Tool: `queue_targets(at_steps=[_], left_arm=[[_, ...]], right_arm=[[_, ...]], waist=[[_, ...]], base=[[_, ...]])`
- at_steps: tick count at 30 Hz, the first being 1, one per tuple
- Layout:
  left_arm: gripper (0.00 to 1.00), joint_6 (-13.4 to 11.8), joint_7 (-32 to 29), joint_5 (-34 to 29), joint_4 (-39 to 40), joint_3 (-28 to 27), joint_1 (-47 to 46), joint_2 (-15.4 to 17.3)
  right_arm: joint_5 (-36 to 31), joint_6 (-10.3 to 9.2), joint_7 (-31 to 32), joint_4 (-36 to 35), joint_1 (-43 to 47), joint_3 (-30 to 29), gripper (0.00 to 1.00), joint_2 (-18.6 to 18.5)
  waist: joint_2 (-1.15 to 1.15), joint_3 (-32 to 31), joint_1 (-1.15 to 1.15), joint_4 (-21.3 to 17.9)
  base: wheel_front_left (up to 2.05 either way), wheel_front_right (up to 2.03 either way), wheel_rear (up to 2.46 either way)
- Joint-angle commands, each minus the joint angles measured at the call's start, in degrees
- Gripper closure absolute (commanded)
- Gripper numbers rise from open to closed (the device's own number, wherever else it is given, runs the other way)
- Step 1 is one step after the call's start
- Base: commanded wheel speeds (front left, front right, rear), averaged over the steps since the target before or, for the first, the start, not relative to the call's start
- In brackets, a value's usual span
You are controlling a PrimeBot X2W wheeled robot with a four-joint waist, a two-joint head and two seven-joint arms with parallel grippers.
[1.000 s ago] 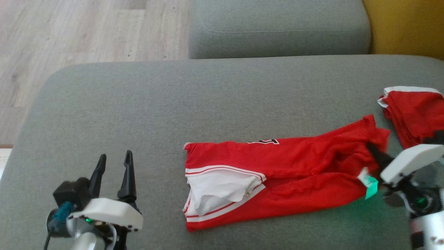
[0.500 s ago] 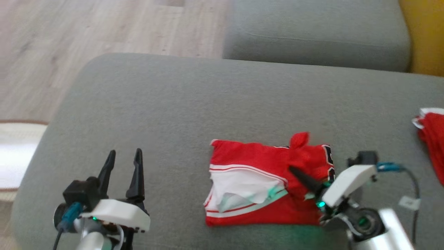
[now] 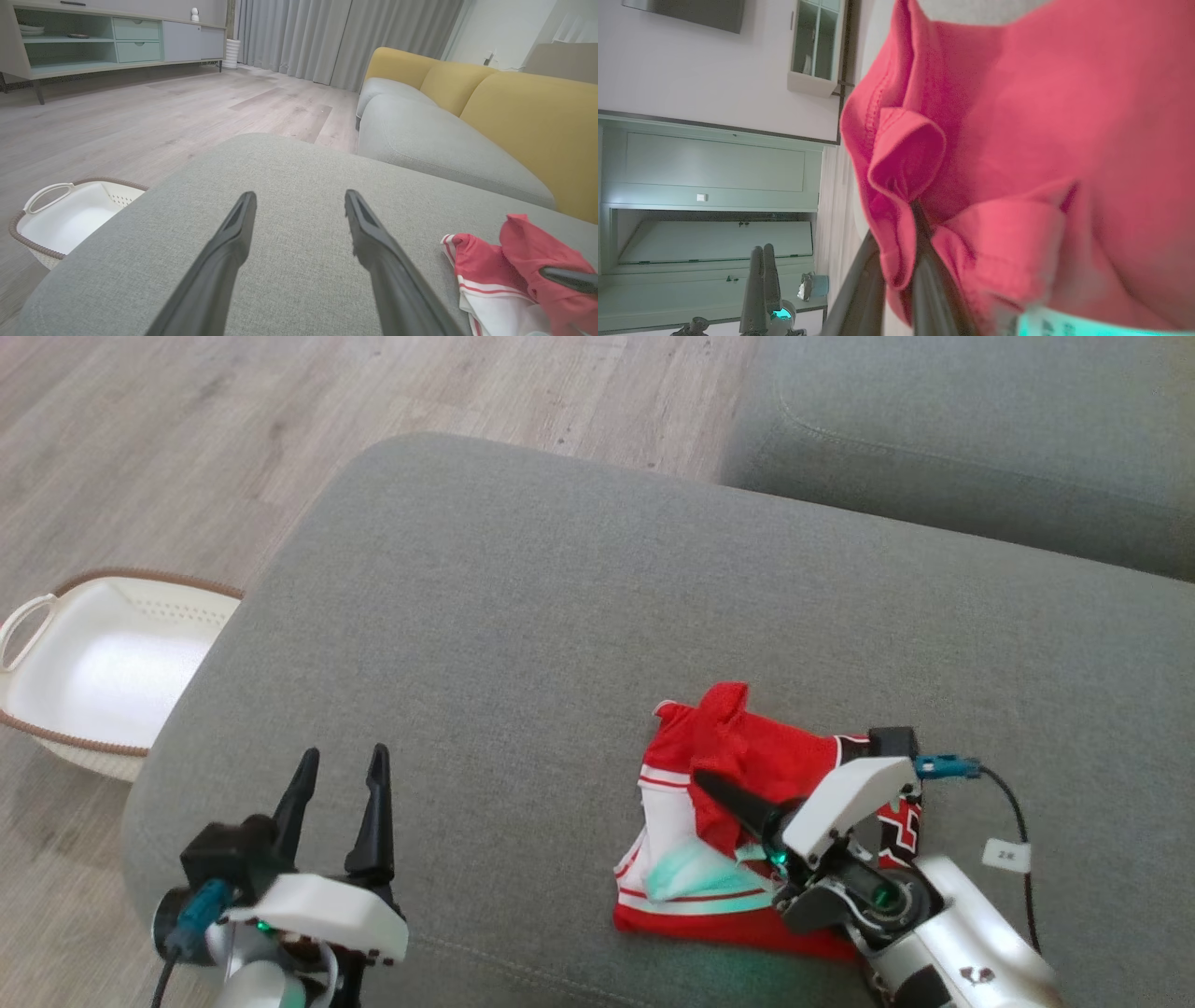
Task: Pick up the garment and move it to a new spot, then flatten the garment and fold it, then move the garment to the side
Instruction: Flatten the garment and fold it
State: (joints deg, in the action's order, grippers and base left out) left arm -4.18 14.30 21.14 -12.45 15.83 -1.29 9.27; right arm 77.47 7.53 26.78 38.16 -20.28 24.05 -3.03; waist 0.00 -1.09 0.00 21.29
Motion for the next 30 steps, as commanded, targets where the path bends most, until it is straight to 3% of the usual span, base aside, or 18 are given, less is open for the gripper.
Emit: queue_targets(at_steps=[1,2,3,4,12,17,23,26,30], left_arm=[[0.00,0.19,0.70,-0.77,1.49,-2.41,-3.29,-0.06],[0.00,0.23,0.70,-0.84,1.41,-2.57,-3.31,-0.13],[0.00,0.26,0.70,-0.91,1.37,-2.76,-3.32,-0.19],[0.00,0.27,0.70,-0.98,1.32,-2.94,-3.35,-0.25],[0.00,0.64,0.70,-1.61,1.56,-4.34,-3.20,-0.79],[0.00,0.54,0.70,-1.99,2.31,-5.78,-2.59,-1.05],[0.00,0.96,0.70,-2.54,3.15,-6.97,-2.26,-1.55],[0.00,1.33,0.70,-3.18,4.07,-8.00,-1.84,-2.09],[0.00,1.83,0.70,-4.07,5.15,-9.09,-1.18,-2.62]], right_arm=[[1.25,-0.04,-0.59,-0.05,-3.18,2.13,1.00,0.14],[1.81,-0.04,-0.74,1.05,-3.67,3.25,0.84,0.14],[2.47,-0.04,-0.82,1.79,-4.08,4.40,0.52,0.14],[3.18,-0.04,-0.92,2.18,-4.41,5.53,0.00,0.14],[6.01,-0.04,-6.92,-4.13,-6.25,6.93,0.00,-0.26],[3.47,-0.04,-11.74,-12.21,-5.18,3.47,0.00,-6.16],[-4.84,-0.04,-19.48,-17.48,-2.58,-0.05,0.00,-14.66],[-15.75,-0.04,-27.59,-20.75,-0.04,-2.41,0.00,-20.53],[-26.08,-0.04,-35.61,-23.31,3.20,-5.08,0.00,-22.14]], waist=[[0.00,0.25,0.00,-0.10],[0.00,0.34,0.00,-0.27],[0.00,0.41,0.00,-0.50],[0.00,0.45,0.00,-0.79],[0.00,-0.01,0.00,-4.99],[0.00,-0.44,0.00,-8.22],[0.00,-0.59,0.00,-10.74],[0.00,-0.44,0.00,-12.85],[0.00,-0.15,0.00,-15.38]], base=[[0.00,0.00,0.00],[0.00,0.00,0.00],[0.00,0.00,0.00],[0.00,0.00,0.00],[0.00,0.00,0.00],[0.00,0.00,0.00],[0.00,0.00,0.00],[0.00,0.00,0.00],[0.00,0.00,0.00]])
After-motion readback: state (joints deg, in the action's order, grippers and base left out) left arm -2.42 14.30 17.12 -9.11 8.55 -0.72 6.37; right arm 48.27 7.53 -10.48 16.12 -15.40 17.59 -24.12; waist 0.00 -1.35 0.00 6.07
